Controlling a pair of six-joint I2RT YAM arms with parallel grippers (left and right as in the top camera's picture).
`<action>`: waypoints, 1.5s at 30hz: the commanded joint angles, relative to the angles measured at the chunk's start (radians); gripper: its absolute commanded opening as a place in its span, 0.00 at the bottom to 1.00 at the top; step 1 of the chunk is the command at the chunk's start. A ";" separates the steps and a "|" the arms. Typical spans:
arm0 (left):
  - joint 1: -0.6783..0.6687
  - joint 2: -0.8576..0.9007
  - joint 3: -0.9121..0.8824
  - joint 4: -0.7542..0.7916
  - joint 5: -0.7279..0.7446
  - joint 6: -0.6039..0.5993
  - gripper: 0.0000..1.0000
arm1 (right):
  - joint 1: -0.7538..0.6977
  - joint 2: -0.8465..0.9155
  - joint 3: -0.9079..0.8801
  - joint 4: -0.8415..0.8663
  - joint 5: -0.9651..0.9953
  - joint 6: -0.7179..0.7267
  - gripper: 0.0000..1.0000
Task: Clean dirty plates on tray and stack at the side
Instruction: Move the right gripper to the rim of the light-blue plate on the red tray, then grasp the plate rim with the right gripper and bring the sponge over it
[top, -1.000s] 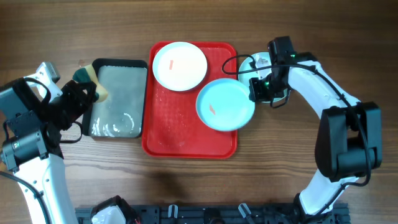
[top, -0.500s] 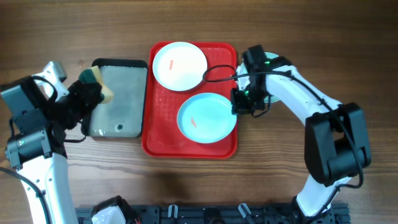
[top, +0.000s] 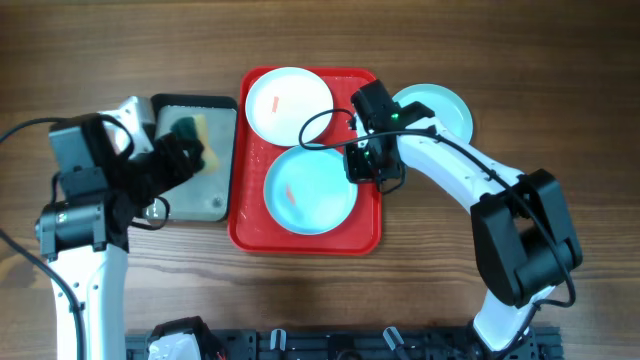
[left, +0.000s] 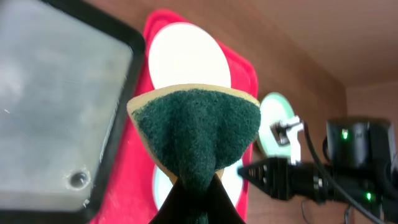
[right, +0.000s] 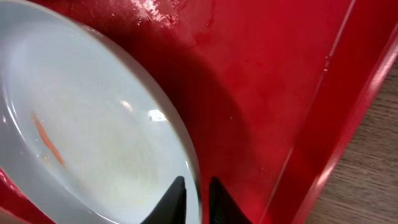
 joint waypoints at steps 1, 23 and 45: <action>-0.068 0.019 0.018 -0.030 -0.042 0.024 0.04 | 0.015 0.006 0.000 0.008 0.030 0.027 0.20; -0.497 0.360 0.016 -0.034 -0.239 -0.067 0.04 | 0.015 0.006 -0.001 0.134 0.069 -0.168 0.29; -0.510 0.459 -0.006 0.050 -0.291 -0.140 0.04 | 0.016 0.101 0.000 0.181 -0.072 -0.220 0.12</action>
